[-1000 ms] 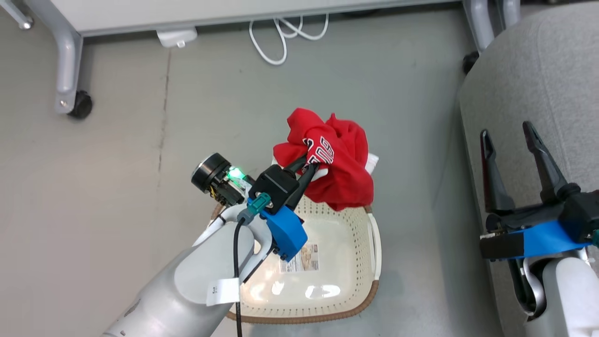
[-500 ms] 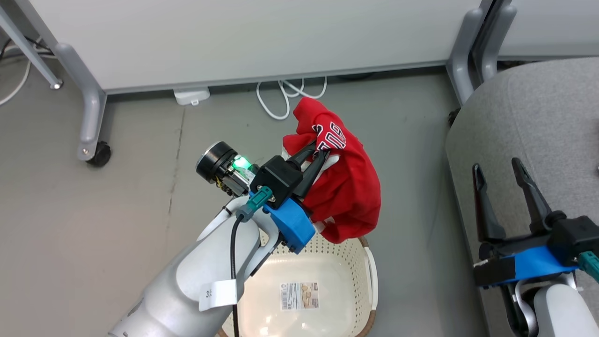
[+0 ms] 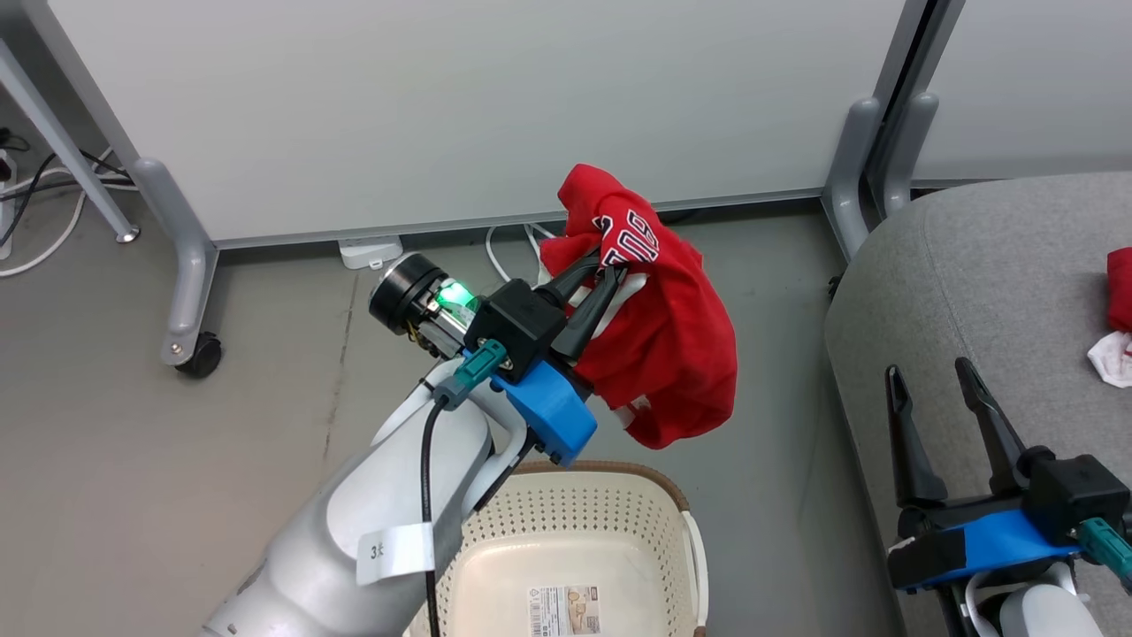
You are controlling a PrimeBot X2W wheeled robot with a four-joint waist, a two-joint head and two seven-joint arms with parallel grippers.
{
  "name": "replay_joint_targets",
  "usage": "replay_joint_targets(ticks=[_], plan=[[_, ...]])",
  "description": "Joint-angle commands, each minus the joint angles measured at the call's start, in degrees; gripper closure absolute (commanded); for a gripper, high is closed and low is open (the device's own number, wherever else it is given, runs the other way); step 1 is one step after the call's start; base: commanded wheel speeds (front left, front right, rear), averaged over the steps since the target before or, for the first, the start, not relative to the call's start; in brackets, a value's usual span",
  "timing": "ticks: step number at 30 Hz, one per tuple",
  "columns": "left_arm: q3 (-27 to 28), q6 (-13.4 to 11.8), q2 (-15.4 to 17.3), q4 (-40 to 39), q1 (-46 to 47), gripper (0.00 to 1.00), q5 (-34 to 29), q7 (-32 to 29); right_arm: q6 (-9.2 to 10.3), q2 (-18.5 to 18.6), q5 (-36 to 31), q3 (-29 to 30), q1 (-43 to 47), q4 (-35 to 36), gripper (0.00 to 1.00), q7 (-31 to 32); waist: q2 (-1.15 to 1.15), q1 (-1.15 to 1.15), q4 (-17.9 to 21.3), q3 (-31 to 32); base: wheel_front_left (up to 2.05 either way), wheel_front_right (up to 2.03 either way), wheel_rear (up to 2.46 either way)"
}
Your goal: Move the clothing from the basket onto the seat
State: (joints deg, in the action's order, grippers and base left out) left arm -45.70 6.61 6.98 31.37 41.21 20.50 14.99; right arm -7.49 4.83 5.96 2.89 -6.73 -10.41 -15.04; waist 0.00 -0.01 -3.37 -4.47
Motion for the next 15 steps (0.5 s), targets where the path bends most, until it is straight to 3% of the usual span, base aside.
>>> replay_joint_targets(ticks=[1, 15], plan=[[0.27, 0.21, 0.16, -0.3, 0.3, 1.0, 0.27, 0.29, -0.01, -0.25, 0.22, 0.2, 0.94, -0.11, 0.0, -0.22, 0.0, 0.01, 0.06, 0.66, 0.0, 0.0, 0.0], [-0.22, 0.1, -0.13, -0.73, -0.02, 1.0, 0.62, 0.29, -0.01, -0.72, 0.76, 0.47, 2.19, 0.26, 0.0, -0.22, 0.0, 0.01, -0.47, 2.12, 0.0, 0.0, 0.0]])
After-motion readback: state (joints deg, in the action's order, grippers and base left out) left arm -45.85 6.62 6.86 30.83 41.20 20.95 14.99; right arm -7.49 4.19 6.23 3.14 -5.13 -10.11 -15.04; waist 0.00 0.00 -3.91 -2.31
